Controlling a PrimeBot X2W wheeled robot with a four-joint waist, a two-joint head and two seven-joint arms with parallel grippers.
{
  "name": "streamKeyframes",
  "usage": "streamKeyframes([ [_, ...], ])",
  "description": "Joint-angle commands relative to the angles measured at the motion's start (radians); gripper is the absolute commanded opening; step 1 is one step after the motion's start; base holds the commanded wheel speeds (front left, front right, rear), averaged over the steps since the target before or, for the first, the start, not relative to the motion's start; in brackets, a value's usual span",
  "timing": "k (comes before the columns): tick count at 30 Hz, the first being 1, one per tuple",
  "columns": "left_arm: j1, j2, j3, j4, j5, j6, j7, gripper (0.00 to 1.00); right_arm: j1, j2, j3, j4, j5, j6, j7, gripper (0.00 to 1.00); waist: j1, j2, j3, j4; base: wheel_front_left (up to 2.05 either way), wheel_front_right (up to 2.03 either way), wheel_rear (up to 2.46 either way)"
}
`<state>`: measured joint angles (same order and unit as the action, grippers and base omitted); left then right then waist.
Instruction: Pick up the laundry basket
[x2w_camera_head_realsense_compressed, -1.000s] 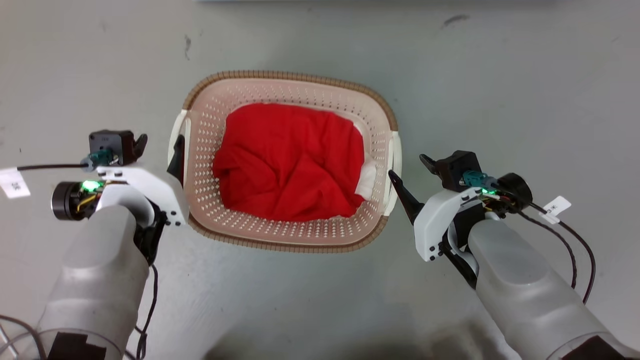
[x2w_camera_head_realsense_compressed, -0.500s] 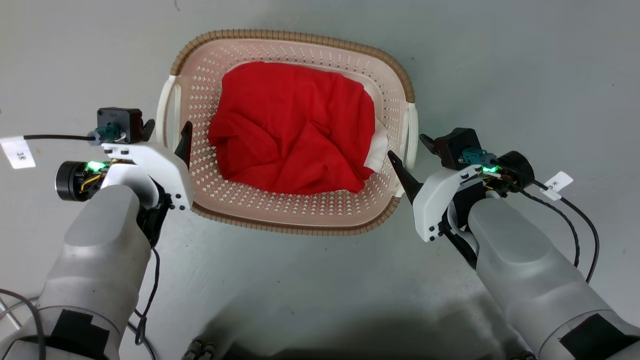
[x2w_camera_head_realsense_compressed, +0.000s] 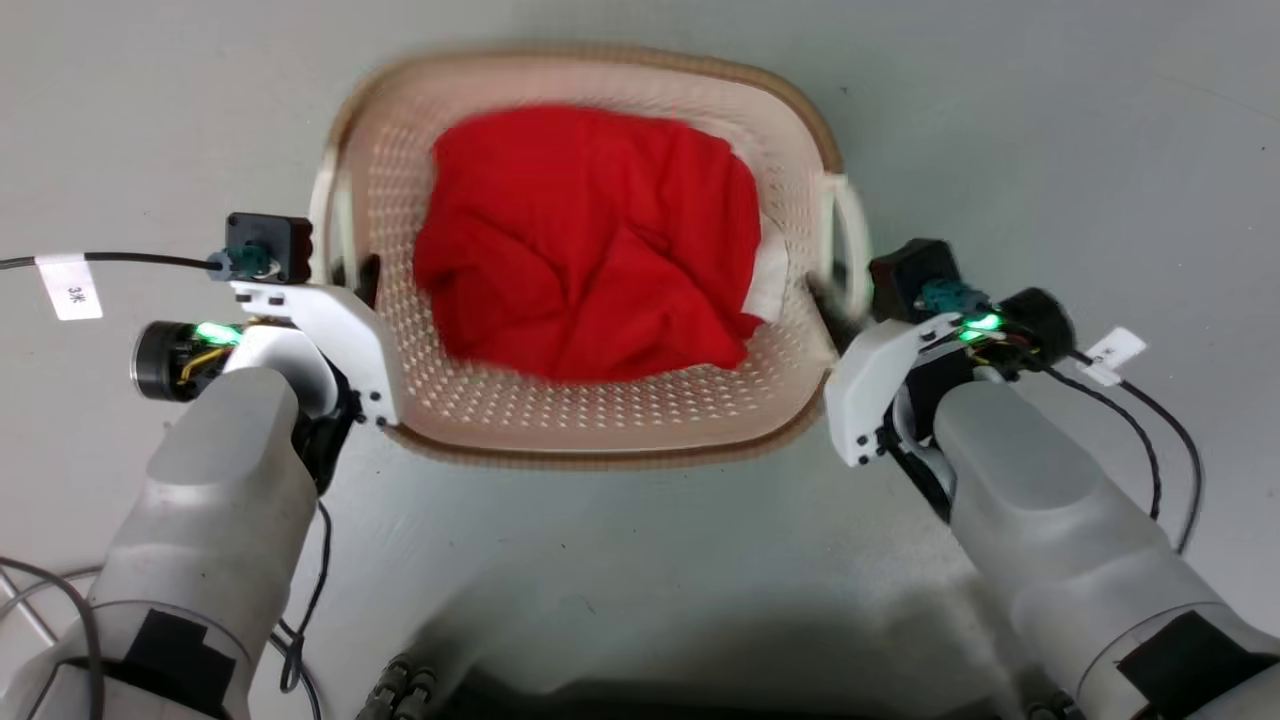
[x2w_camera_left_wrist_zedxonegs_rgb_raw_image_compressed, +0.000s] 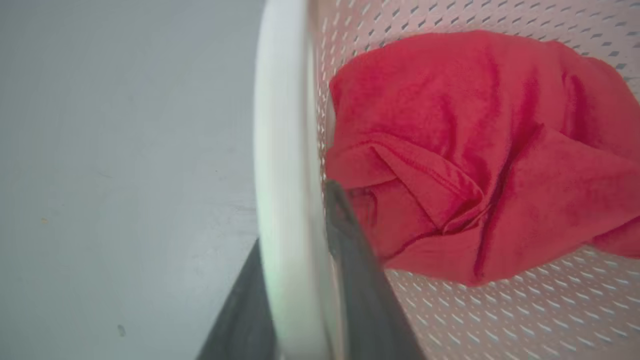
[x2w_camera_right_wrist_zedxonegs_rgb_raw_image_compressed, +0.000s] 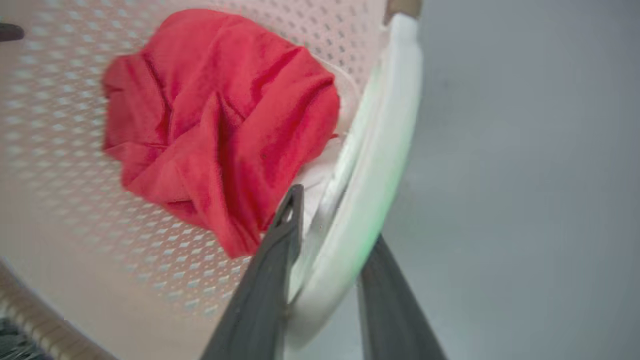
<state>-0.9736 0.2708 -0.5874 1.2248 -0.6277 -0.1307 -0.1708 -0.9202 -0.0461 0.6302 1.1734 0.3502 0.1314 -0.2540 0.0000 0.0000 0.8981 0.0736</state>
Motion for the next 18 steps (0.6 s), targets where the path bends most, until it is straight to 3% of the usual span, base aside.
streamKeyframes([
  [1, -0.018, -0.001, -0.015, 0.0, -0.012, 0.001, 0.0, 0.0, -0.018, -0.007, 0.006, 0.013, -0.001, 0.0, 0.006, 0.0, 0.0, 0.0, -0.001, 0.002, 0.0, 0.0, 0.0],
  [9, 0.013, -0.005, -0.075, -0.003, -0.047, 0.001, 0.011, 0.0, 0.003, -0.005, 0.025, 0.023, 0.01, 0.002, 0.013, 0.0, 0.0, 0.0, -0.045, 0.006, 0.0, 0.0, 0.0],
  [18, 0.092, -0.006, -0.148, -0.018, -0.116, 0.001, 0.043, 0.0, 0.071, -0.005, 0.058, 0.04, 0.052, 0.002, 0.058, 0.0, 0.0, 0.0, -0.192, -0.014, 0.0, 0.0, 0.0],
])
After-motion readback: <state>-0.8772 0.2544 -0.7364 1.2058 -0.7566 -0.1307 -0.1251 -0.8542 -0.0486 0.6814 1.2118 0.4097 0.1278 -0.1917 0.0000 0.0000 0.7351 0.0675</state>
